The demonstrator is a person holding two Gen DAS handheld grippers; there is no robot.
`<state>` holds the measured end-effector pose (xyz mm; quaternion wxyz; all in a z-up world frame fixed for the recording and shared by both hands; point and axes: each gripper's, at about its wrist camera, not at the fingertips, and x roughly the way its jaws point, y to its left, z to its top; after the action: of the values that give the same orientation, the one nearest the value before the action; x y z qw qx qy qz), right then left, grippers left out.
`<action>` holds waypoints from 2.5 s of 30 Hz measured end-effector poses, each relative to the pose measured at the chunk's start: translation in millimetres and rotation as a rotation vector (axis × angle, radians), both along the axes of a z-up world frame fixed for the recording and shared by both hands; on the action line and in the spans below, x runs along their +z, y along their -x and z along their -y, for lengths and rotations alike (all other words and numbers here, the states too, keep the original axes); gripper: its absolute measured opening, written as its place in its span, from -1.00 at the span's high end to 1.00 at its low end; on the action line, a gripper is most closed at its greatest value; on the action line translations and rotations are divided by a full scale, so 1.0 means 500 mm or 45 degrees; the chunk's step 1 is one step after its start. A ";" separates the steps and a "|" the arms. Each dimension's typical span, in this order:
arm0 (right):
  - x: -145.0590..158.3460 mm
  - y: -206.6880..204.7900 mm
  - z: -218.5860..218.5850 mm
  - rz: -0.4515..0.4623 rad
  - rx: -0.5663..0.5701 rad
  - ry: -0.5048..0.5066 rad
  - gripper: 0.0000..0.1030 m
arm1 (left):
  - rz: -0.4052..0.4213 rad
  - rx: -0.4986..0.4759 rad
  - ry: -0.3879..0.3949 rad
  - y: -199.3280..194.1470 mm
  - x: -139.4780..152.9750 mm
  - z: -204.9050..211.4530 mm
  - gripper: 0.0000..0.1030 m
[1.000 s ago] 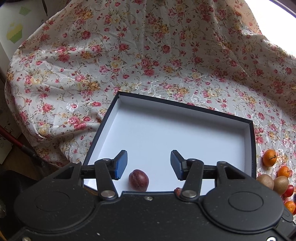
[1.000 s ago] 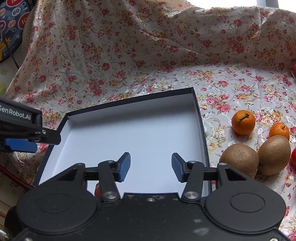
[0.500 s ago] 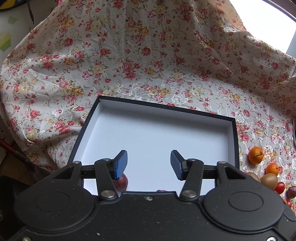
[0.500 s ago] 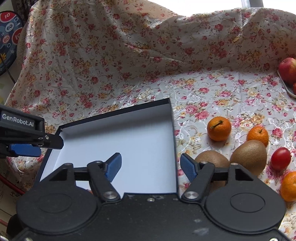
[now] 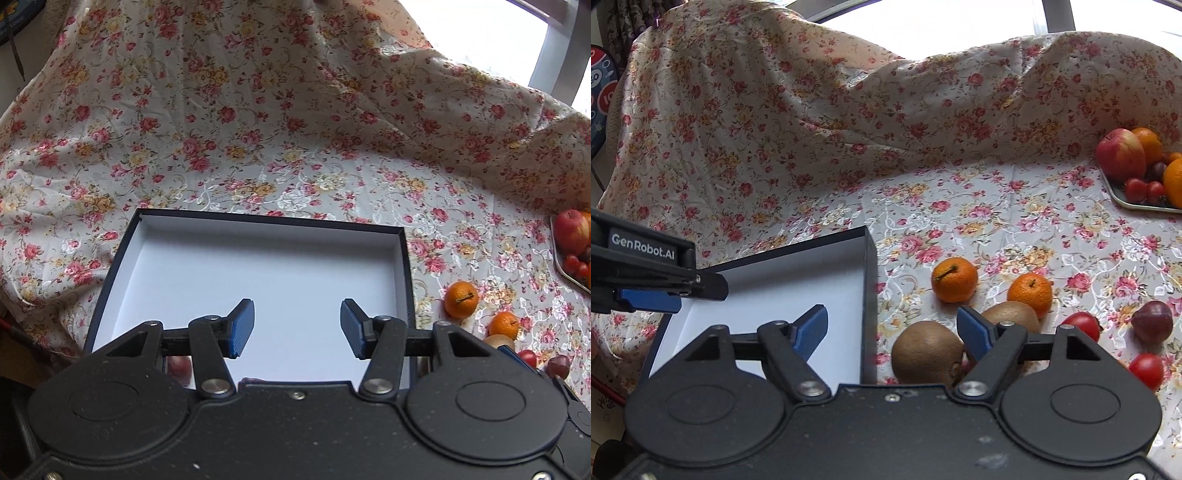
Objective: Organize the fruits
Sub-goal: 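Withdraw both open tools from the box back toward the fruits, then move the left tool to a mandarin orange while the right tool approaches a plum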
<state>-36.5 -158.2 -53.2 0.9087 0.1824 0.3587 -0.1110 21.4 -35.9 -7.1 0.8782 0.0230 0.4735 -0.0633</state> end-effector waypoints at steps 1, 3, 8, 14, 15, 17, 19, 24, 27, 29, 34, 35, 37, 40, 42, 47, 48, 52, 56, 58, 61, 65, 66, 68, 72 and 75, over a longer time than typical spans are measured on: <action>0.000 0.005 0.007 -0.003 -0.015 0.006 -0.57 | 0.004 -0.014 0.002 0.003 0.001 0.010 -0.13; 0.000 0.016 0.023 -0.008 -0.049 0.016 -0.58 | 0.003 -0.030 -0.011 0.006 0.001 0.027 -0.13; 0.000 0.048 0.062 -0.030 -0.137 0.018 -0.58 | -0.051 -0.097 -0.010 0.010 -0.009 0.076 -0.13; -0.004 0.095 0.106 -0.070 -0.207 0.036 -0.64 | -0.105 -0.139 0.071 0.019 -0.016 0.121 -0.13; -0.005 0.101 0.111 -0.080 -0.216 0.042 -0.66 | -0.103 -0.146 0.077 0.021 -0.015 0.127 -0.13; -0.007 0.118 0.123 -0.096 -0.235 0.053 -0.66 | -0.100 -0.155 0.085 0.024 -0.014 0.140 -0.13; -0.007 0.136 0.137 -0.107 -0.253 0.056 -0.66 | -0.104 -0.165 0.104 0.026 -0.013 0.151 -0.13; -0.003 0.176 0.164 -0.117 -0.278 0.085 -0.76 | -0.097 -0.193 0.116 0.030 -0.011 0.182 -0.30; -0.005 0.197 0.183 -0.135 -0.279 0.083 -0.77 | -0.062 -0.243 0.074 0.035 -0.003 0.208 -0.30; -0.006 0.199 0.196 -0.156 -0.270 0.077 -0.77 | -0.029 -0.279 0.044 0.037 0.005 0.226 -0.31; 0.013 0.180 0.217 -0.184 -0.207 0.124 -0.77 | 0.012 -0.317 0.013 0.019 0.017 0.258 -0.31; 0.017 0.174 0.224 -0.194 -0.197 0.119 -0.77 | 0.011 -0.324 0.004 0.013 0.017 0.264 -0.31; 0.023 0.158 0.239 -0.223 -0.183 0.118 -0.77 | 0.003 -0.339 -0.027 -0.001 0.015 0.278 -0.31; 0.029 0.134 0.260 -0.272 -0.169 0.142 -0.77 | 0.005 -0.362 -0.059 -0.019 0.009 0.292 -0.33; 0.028 0.122 0.274 -0.284 -0.169 0.144 -0.77 | 0.001 -0.360 -0.078 -0.032 0.001 0.297 -0.33; 0.003 0.101 0.302 -0.338 -0.192 0.094 -0.77 | -0.073 -0.360 -0.081 -0.067 -0.030 0.305 -0.33; -0.004 0.098 0.303 -0.356 -0.199 0.092 -0.77 | -0.084 -0.367 -0.083 -0.072 -0.034 0.307 -0.33; -0.026 0.087 0.302 -0.412 -0.196 0.083 -0.77 | -0.116 -0.420 -0.099 -0.096 -0.056 0.321 -0.33; -0.036 0.081 0.295 -0.420 -0.192 0.060 -0.77 | -0.205 -0.428 -0.052 -0.115 -0.079 0.317 -0.32; -0.038 0.078 0.294 -0.417 -0.195 0.044 -0.77 | -0.247 -0.436 -0.039 -0.122 -0.091 0.320 -0.32; -0.036 0.074 0.297 -0.408 -0.206 0.010 -0.77 | -0.242 -0.469 -0.076 -0.120 -0.104 0.334 -0.31; -0.031 0.072 0.305 -0.401 -0.235 -0.009 -0.77 | -0.251 -0.482 -0.114 -0.123 -0.127 0.354 -0.31; -0.029 0.072 0.306 -0.402 -0.240 -0.013 -0.77 | -0.262 -0.479 -0.117 -0.125 -0.134 0.357 -0.31; -0.027 0.073 0.310 -0.405 -0.256 -0.022 -0.77 | -0.290 -0.472 -0.120 -0.125 -0.145 0.359 -0.28; -0.024 0.078 0.319 -0.412 -0.288 -0.043 -0.77 | -0.329 -0.465 -0.123 -0.124 -0.159 0.364 -0.26; -0.026 0.082 0.322 -0.421 -0.300 -0.058 -0.77 | -0.325 -0.449 -0.124 -0.127 -0.161 0.368 -0.26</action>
<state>-77.5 -318.9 -66.3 0.8137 0.2231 0.4816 -0.2369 85.1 -220.1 -87.7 0.7842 0.1397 0.5720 -0.1956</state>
